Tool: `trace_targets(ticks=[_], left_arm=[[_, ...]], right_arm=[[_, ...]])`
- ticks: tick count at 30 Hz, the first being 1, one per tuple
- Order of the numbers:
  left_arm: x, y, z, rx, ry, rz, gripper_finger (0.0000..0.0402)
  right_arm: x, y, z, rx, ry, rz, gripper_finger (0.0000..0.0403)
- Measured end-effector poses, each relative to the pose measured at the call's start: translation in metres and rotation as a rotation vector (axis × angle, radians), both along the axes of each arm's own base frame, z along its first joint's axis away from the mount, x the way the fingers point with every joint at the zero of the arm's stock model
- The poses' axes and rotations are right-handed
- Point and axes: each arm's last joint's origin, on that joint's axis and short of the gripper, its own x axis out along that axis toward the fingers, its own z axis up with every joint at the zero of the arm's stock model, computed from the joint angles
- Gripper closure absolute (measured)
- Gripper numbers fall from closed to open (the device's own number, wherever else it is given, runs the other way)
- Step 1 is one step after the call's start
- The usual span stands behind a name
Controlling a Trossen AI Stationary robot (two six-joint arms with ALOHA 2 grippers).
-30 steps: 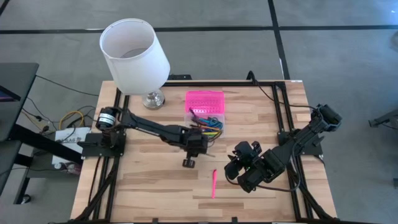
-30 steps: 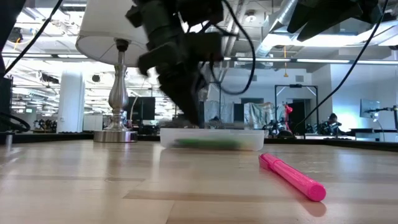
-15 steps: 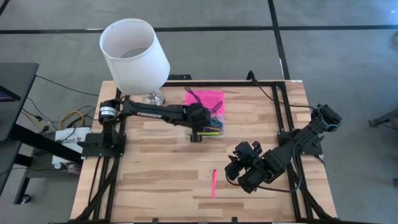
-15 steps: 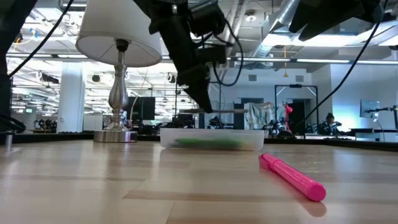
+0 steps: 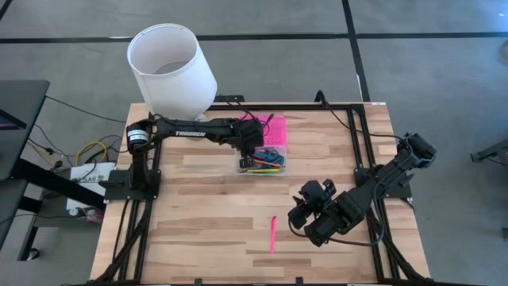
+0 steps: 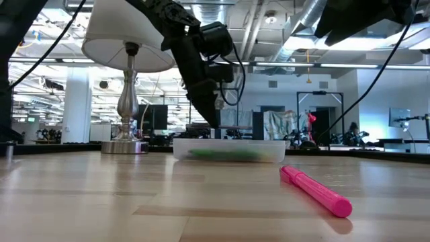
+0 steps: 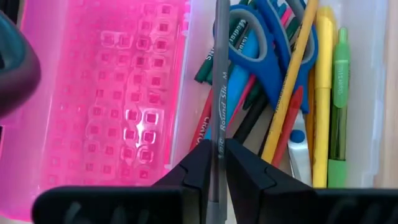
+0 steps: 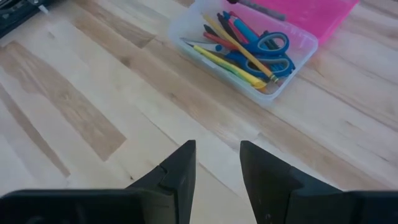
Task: Pick & place school supplies into a supply box
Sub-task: Put the gray pen into the pink supply box, then put the pink highlighter into the pink supply box
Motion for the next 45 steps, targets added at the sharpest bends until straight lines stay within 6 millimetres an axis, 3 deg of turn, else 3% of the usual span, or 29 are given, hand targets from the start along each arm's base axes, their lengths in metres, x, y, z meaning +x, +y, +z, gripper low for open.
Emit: trace_targets(ticks=[6,16,26,34,39,45], left_arm=[[0.001,-0.003,0.0,-0.053,-0.017,-0.046,0.0353],[0.003,-0.002,0.001,-0.079,-0.05,0.003,0.028],[0.0,-0.019,0.014,-0.454,-0.074,-0.205,0.0271],[-0.018,-0.045,0.042,-0.493,-0.052,-0.37,0.0283],[-0.037,-0.06,0.069,-0.443,-0.05,-0.427,0.0296],[-0.07,-0.07,0.101,-0.393,-0.128,-0.455,0.0313]], right_arm=[[0.001,-0.002,0.0,-0.006,0.002,-0.005,0.0285],[0.002,-0.002,0.0,0.005,-0.012,-0.011,0.0285],[0.01,-0.001,0.002,0.077,-0.064,-0.027,0.0285],[0.026,-0.002,-0.001,0.205,-0.101,-0.041,0.0285],[0.043,0.007,-0.018,0.306,-0.092,-0.036,0.0285],[0.064,0.023,-0.055,0.476,-0.018,-0.108,0.0285]])
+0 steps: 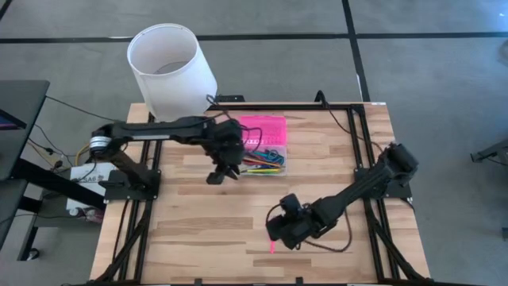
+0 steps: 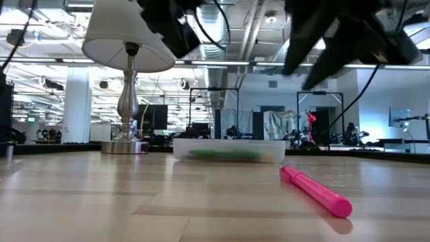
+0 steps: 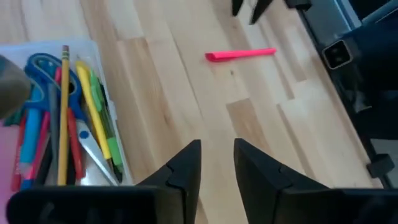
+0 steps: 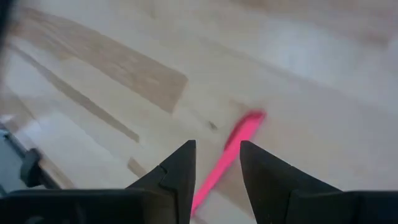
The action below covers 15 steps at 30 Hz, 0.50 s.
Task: Pick & place school supplies into a supply box
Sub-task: Put the pink highlighter into the pink supply box
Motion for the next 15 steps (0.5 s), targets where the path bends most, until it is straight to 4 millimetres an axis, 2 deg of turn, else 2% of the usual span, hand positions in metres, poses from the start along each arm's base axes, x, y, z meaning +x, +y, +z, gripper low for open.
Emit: trace_targets(ticks=[2,7,10,15], left_arm=[[-0.013,-0.002,0.007,0.023,-0.027,0.014,0.0319],[-0.048,-0.003,0.02,0.136,-0.094,0.093,0.0333],[-0.064,-0.003,0.021,0.178,-0.116,0.133,0.0339],[-0.085,-0.005,0.011,0.151,-0.115,0.181,0.0341]], right_arm=[[0.004,0.004,-0.008,0.037,0.035,-0.044,0.0285],[0.014,0.011,-0.011,0.106,0.041,-0.17,0.0285],[0.019,0.012,-0.02,0.129,0.085,-0.216,0.0285],[0.031,0.012,-0.039,0.235,0.162,-0.205,0.0285]])
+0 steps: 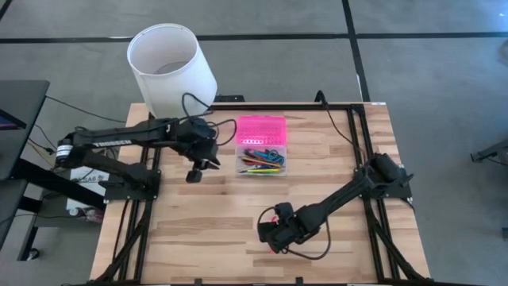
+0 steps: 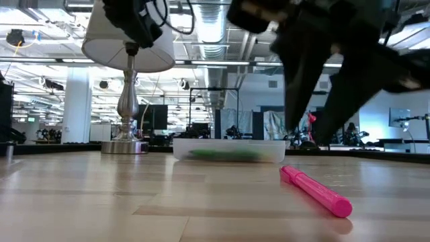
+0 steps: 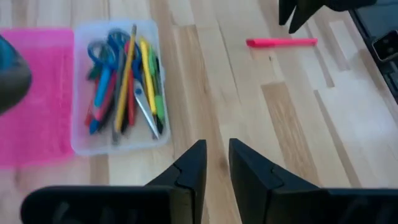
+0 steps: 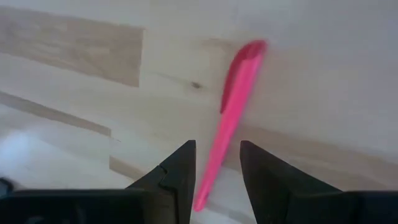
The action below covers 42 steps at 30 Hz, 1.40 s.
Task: Pick & place school supplies into a supply box
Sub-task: Put the pink highlighter into the pink supply box
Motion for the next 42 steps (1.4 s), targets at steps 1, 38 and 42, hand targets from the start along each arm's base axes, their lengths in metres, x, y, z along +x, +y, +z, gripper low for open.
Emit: trace_targets(ticks=[1,38,42], left_arm=[[-0.004,-0.001,-0.003,-0.009,0.01,0.008,0.0341],[-0.048,-0.009,-0.003,-0.075,-0.048,0.105,0.0341],[-0.048,-0.009,-0.003,-0.074,-0.048,0.106,0.0341]], right_arm=[[0.002,0.0,-0.004,0.016,0.004,-0.012,0.0285],[0.01,0.007,-0.037,0.024,0.037,-0.041,0.0285],[0.01,0.007,-0.042,0.028,0.07,-0.022,0.0286]])
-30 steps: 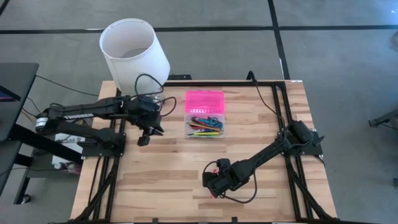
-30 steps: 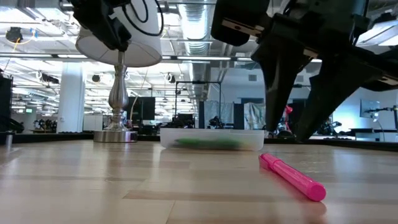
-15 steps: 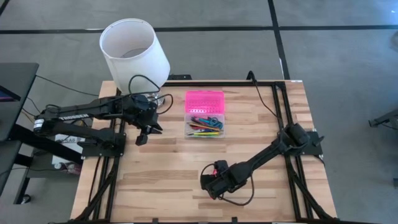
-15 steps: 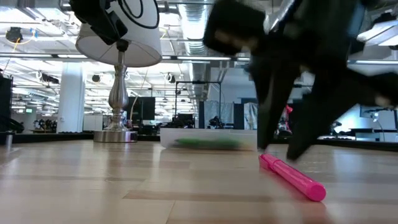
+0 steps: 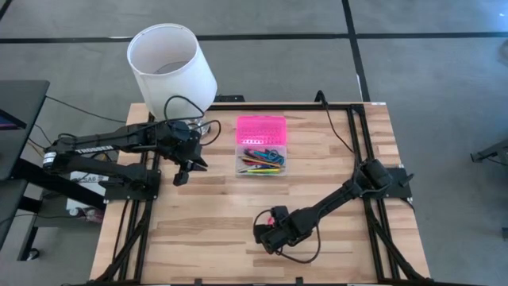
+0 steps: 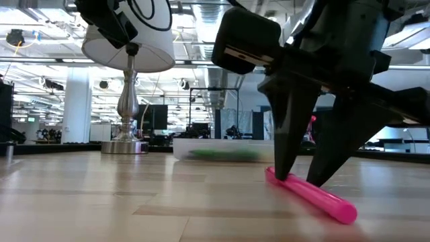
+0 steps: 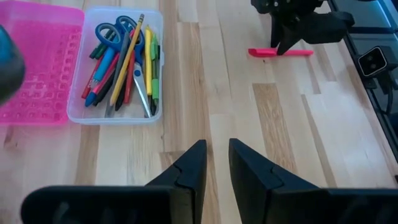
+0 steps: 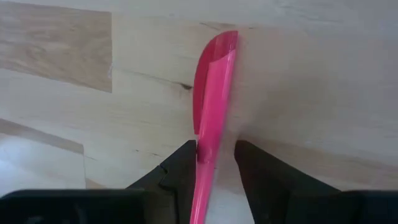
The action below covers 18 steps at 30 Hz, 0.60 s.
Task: Pick & place school supplies into a supply box
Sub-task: Put the pink highlighter into the pink supply box
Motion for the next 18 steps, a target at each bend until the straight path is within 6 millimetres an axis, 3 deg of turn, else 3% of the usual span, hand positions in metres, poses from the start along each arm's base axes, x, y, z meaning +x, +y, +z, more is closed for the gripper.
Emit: trace_targets(ticks=[18], left_arm=[[0.0,-0.0001,0.0,0.029,-0.006,-0.03,0.0341]], right_arm=[[-0.0085,-0.01,-0.003,0.033,0.174,0.098,0.0379]])
